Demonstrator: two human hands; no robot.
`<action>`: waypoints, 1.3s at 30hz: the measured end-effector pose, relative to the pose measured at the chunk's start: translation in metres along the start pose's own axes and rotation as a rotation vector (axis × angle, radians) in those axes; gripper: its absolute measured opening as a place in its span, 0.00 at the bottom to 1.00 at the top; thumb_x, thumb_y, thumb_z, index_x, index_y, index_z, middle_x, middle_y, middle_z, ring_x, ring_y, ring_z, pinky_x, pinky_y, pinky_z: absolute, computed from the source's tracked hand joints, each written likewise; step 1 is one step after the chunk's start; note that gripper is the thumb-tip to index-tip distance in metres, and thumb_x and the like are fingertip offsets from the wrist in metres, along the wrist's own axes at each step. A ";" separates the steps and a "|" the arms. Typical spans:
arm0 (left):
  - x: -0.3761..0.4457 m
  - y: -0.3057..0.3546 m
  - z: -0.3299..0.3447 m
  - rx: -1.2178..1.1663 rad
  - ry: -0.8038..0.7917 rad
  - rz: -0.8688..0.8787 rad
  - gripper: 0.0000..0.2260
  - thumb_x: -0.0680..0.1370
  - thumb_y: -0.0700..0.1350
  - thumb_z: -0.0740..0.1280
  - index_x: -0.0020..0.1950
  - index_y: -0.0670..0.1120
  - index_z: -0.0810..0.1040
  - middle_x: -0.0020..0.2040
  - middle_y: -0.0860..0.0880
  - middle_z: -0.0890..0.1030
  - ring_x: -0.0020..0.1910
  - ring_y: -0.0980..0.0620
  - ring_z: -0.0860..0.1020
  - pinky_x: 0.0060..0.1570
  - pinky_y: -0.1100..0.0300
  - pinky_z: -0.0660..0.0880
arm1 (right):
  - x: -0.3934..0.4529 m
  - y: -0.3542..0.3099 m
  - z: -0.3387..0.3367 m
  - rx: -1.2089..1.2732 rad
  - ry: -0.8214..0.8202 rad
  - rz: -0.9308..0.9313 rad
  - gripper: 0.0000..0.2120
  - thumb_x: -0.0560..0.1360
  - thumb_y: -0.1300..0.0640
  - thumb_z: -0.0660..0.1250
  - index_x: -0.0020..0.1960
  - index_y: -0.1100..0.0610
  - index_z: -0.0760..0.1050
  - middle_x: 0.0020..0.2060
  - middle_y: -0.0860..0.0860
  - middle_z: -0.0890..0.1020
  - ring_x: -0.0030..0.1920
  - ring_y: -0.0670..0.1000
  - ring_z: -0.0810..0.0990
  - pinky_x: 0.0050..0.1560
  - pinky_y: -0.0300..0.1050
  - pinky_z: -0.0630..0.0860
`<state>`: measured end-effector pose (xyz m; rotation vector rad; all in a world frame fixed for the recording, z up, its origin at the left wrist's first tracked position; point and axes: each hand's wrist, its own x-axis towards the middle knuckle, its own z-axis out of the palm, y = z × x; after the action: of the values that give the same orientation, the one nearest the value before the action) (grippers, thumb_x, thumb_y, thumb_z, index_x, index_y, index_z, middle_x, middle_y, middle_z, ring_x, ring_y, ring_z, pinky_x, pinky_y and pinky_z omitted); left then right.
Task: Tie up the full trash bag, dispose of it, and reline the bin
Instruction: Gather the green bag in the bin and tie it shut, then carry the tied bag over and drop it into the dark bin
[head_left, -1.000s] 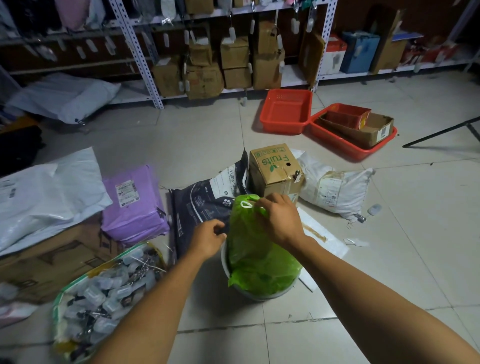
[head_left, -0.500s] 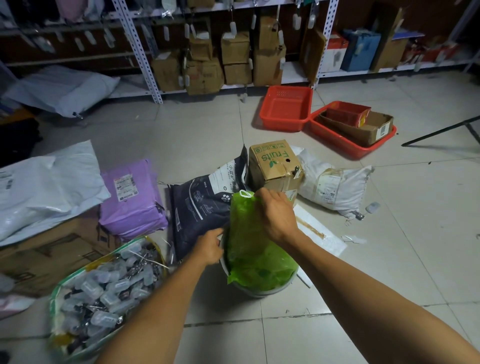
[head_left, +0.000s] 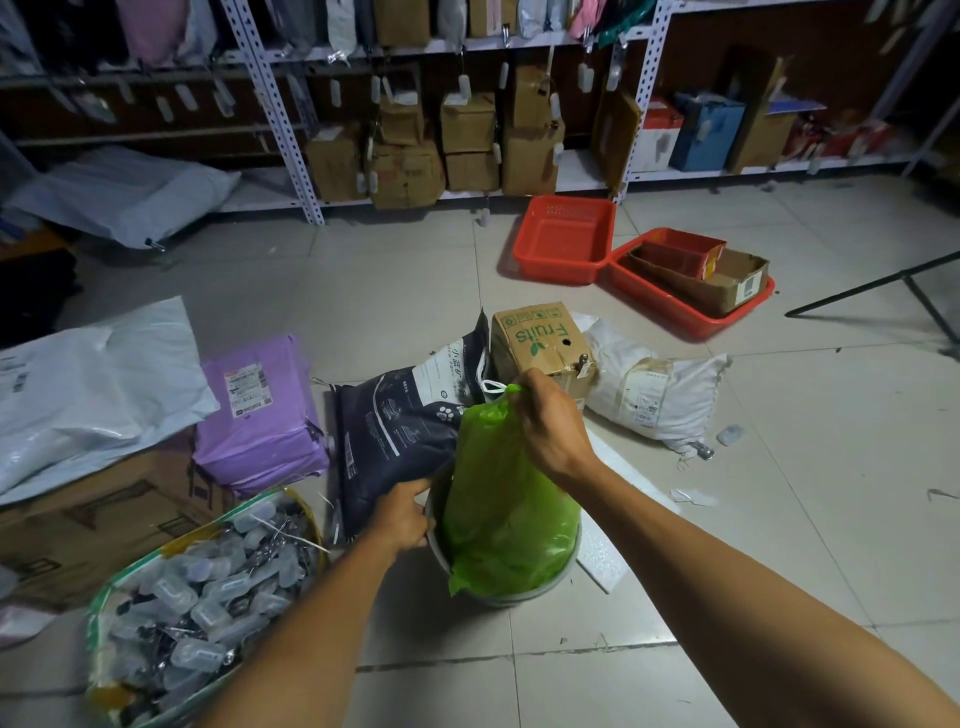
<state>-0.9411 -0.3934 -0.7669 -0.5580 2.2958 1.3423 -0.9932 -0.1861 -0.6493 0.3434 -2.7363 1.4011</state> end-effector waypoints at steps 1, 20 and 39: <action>0.000 0.001 0.000 -0.002 0.013 0.003 0.29 0.76 0.26 0.60 0.72 0.49 0.71 0.37 0.42 0.74 0.39 0.46 0.75 0.43 0.50 0.79 | 0.000 -0.001 -0.002 0.010 0.003 0.001 0.05 0.82 0.56 0.57 0.49 0.56 0.69 0.48 0.52 0.77 0.45 0.50 0.74 0.40 0.40 0.69; 0.014 -0.002 -0.002 0.126 0.048 -0.018 0.30 0.69 0.31 0.64 0.69 0.52 0.75 0.45 0.40 0.84 0.42 0.40 0.83 0.37 0.48 0.83 | 0.019 -0.025 -0.013 0.180 0.041 0.046 0.05 0.81 0.56 0.59 0.50 0.57 0.71 0.40 0.45 0.74 0.39 0.41 0.71 0.38 0.35 0.65; -0.001 0.013 -0.012 0.275 0.050 0.021 0.16 0.77 0.41 0.62 0.64 0.46 0.78 0.57 0.41 0.82 0.51 0.43 0.80 0.48 0.54 0.75 | 0.032 -0.049 -0.051 0.147 0.087 -0.061 0.05 0.80 0.58 0.63 0.44 0.54 0.72 0.34 0.43 0.73 0.35 0.41 0.70 0.38 0.42 0.67</action>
<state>-0.9496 -0.3978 -0.7516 -0.4825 2.4778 1.0068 -1.0171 -0.1783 -0.5755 0.3600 -2.5394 1.5666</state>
